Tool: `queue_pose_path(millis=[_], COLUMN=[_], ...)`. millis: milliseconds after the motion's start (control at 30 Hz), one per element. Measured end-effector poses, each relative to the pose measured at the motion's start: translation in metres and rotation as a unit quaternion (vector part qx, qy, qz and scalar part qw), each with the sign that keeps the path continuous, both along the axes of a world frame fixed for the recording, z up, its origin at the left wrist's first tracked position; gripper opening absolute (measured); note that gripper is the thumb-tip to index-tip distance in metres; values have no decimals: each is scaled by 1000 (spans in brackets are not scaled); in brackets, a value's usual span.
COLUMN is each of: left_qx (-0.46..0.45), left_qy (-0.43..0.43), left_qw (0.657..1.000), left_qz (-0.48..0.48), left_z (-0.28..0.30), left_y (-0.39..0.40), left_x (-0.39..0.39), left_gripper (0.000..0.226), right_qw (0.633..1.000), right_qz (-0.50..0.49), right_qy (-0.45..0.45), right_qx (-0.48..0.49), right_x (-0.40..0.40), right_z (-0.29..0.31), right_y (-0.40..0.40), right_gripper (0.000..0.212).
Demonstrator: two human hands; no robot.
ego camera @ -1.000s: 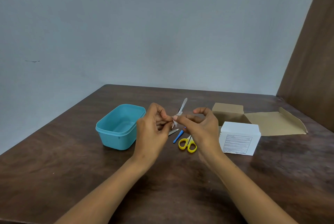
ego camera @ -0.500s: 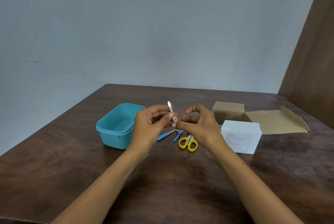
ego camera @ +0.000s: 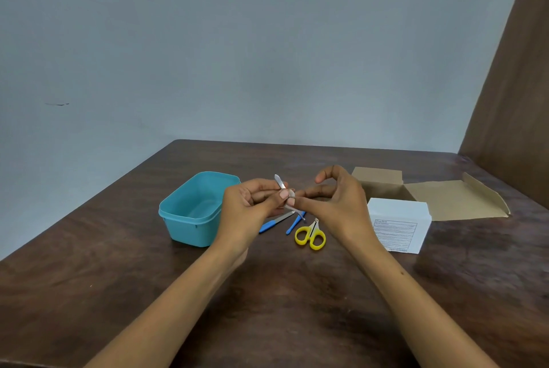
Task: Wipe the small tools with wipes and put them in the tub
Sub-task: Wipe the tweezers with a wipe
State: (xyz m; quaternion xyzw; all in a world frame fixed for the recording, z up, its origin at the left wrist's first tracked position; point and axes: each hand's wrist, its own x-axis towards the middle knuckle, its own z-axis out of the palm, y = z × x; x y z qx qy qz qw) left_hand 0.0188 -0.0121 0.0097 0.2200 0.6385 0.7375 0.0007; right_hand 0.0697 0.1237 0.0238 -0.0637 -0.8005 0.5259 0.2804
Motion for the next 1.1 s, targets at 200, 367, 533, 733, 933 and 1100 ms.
queue_pose_path(millis=[200,367,533,733,933,1100], left_qx=[2,30,47,66,112,96], left_qy=[1,-23,-48,-50,-56,-68], left_qw=[1000,999,998,997,992,993], left_qz=[7,5,0,7,24,10], left_z=[0,2,6,6,7,7], left_y=[0,-1,-3,-3,-4,-3], left_x=[1,0,-3,-2,-5,-4], left_gripper=[13,14,18,15,13,15], right_qw=[1000,999,999,997,996,999], right_qz=[1,14,18,12,-6,0], right_qy=[14,-13,-29,-51,-36,-7], right_qx=[15,33,34,55,80,39], right_x=[-1,1,5,5,5,5], right_z=[-3,-1,2,5,6,10], right_y=[-3,-4,-7,-3,15,19], right_gripper=[45,47,47,48,48,46])
